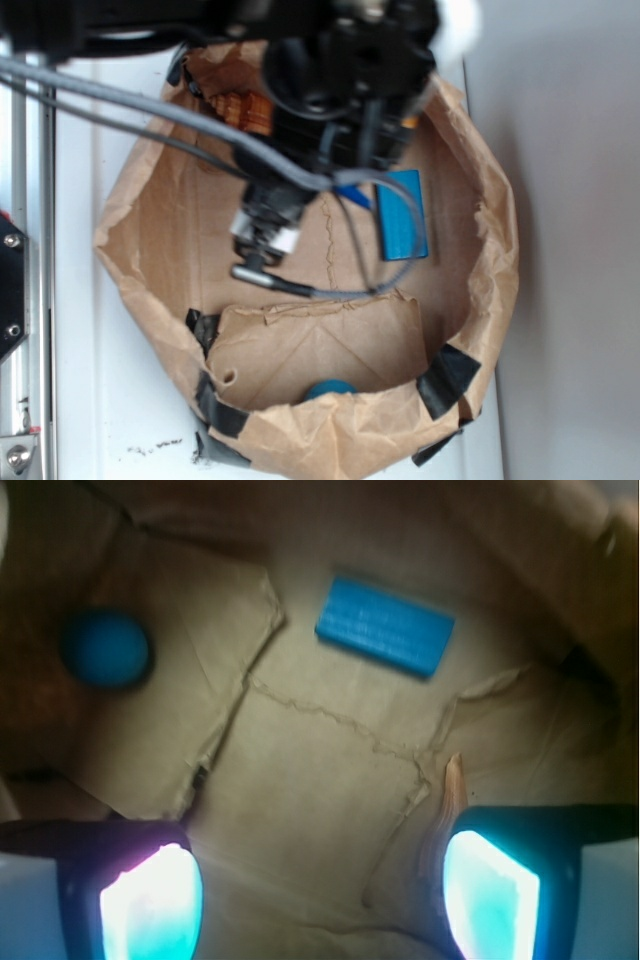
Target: Grab the shell.
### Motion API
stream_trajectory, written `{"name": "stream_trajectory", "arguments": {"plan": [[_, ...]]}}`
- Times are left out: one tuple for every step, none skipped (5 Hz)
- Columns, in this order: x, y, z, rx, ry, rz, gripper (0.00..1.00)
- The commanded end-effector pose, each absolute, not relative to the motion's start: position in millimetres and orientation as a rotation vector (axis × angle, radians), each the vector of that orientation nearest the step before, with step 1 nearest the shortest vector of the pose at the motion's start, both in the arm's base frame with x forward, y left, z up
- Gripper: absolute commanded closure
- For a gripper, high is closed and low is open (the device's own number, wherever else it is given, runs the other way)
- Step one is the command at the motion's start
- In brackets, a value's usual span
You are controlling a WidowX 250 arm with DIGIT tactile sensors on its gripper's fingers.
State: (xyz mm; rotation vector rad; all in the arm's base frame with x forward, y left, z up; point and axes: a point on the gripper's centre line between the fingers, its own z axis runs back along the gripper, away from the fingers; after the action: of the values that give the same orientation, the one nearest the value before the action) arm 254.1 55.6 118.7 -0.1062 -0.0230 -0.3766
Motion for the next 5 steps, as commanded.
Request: {"name": "stream_trajectory", "arguments": {"plan": [[249.4,88.7,70.3,-0.074,-0.018,-0.368,0.0],[262.4,91.9,48.1,-0.075,0.032,-0.357,0.0],[266.5,85.3,31.6,-0.032,0.066,-0.359,0.0],[264.5,81.1,20.2,-0.026,0.082,-0.367,0.0],[261.8,76.4,13.3,-0.002,0.091,-0.349,1.0]]}}
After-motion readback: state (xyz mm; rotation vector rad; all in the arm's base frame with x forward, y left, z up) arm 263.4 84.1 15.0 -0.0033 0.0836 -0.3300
